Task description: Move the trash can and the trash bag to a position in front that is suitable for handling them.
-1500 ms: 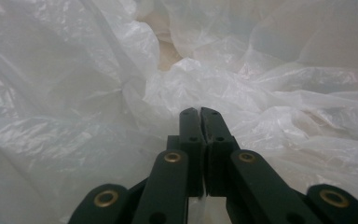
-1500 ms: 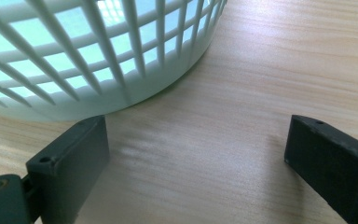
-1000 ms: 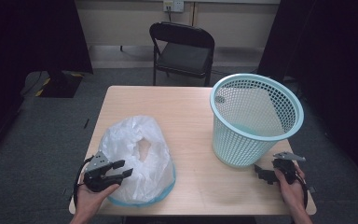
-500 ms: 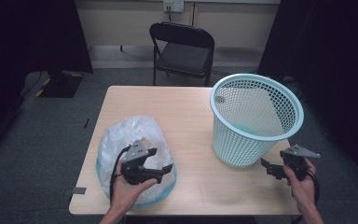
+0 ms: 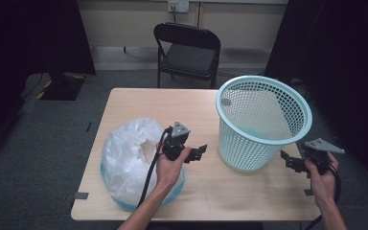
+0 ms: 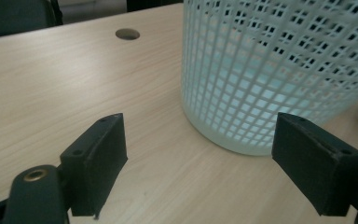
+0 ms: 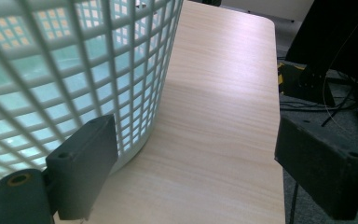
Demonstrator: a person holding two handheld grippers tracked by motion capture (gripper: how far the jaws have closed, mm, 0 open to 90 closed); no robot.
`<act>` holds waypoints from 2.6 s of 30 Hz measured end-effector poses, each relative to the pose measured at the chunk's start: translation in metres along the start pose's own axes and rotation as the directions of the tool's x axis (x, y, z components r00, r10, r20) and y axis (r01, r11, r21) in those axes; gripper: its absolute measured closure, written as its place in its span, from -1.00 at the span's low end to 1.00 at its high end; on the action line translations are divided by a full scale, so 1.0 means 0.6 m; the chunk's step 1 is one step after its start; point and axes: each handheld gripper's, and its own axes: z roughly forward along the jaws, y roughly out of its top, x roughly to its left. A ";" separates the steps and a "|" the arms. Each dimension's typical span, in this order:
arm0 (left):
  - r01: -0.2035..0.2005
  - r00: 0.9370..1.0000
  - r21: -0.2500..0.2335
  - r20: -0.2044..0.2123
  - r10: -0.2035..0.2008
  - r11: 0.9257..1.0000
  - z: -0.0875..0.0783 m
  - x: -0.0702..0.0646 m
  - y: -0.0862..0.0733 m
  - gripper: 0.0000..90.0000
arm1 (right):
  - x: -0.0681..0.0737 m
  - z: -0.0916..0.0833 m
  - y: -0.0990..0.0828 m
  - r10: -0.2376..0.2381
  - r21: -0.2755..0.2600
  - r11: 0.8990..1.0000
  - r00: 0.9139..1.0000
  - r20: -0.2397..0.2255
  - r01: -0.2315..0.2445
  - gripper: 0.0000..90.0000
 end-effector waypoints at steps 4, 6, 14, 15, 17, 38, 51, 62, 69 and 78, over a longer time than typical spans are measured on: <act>0.025 0.997 -0.012 -0.069 -0.026 1.000 0.041 0.008 0.004 -0.61 | -0.004 0.018 0.003 0.008 0.003 1.000 1.000 0.020 -0.008 -0.70; 0.041 0.996 -0.019 -0.083 -0.043 0.999 0.049 0.012 0.006 -0.61 | -0.006 0.021 0.004 0.016 -0.002 1.000 0.999 0.032 -0.016 -0.69; 0.044 0.989 -0.060 -0.141 -0.052 0.997 0.081 0.028 0.035 -0.60 | -0.025 0.043 0.025 0.064 -0.070 0.996 0.994 0.087 -0.058 -0.68; 0.040 0.989 -0.059 -0.142 -0.048 0.997 0.085 0.027 0.039 -0.60 | -0.023 0.044 0.027 0.075 -0.084 0.994 0.994 0.078 -0.069 -0.63; 0.051 0.990 -0.066 -0.125 -0.059 0.996 0.089 0.027 0.042 -0.60 | -0.020 0.048 0.030 0.085 -0.105 0.991 0.994 0.074 -0.077 -0.56; 0.012 0.998 -0.036 -0.054 -0.014 0.999 0.045 0.062 0.026 -0.27 | 0.051 0.060 0.042 0.002 -0.145 0.989 0.997 -0.074 -0.012 -0.30; -0.024 1.000 -0.035 -0.010 0.024 0.999 -0.028 0.043 -0.014 -0.24 | 0.086 0.036 0.034 -0.050 -0.149 0.988 0.989 -0.141 0.029 -0.23; -0.066 0.997 -0.025 0.034 0.067 0.997 -0.069 0.026 -0.039 -0.24 | 0.110 0.008 0.020 -0.082 -0.156 0.986 0.983 -0.165 0.056 -0.21; -0.102 0.993 -0.013 0.063 0.102 0.995 -0.103 0.024 -0.054 -0.24 | 0.129 -0.004 0.014 -0.098 -0.164 0.984 0.975 -0.202 0.065 -0.20; -0.105 0.990 -0.033 0.087 0.107 0.994 -0.149 0.025 -0.086 -0.30 | 0.161 -0.012 0.009 -0.113 -0.179 0.981 0.962 -0.250 0.069 -0.21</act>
